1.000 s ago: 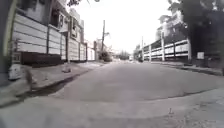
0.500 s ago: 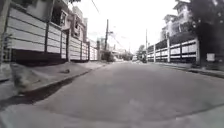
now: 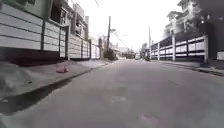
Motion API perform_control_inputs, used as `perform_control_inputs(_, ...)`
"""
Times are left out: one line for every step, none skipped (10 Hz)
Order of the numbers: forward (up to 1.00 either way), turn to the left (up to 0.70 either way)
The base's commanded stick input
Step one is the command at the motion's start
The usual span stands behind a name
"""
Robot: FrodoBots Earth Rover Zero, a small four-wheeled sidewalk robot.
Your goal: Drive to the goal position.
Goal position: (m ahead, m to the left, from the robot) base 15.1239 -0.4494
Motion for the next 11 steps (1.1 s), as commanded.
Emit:
perform_control_inputs(1.0, -0.39)
perform_control_inputs(1.0, -0.39)
perform_control_inputs(1.0, -0.31)
perform_control_inputs(1.0, 0.01)
perform_control_inputs(1.0, 0.01)
perform_control_inputs(1.0, 0.01)
perform_control_inputs(1.0, 0.01)
perform_control_inputs(1.0, 0.01)
perform_control_inputs(1.0, 0.01)
perform_control_inputs(1.0, 0.01)
perform_control_inputs(1.0, 0.01)
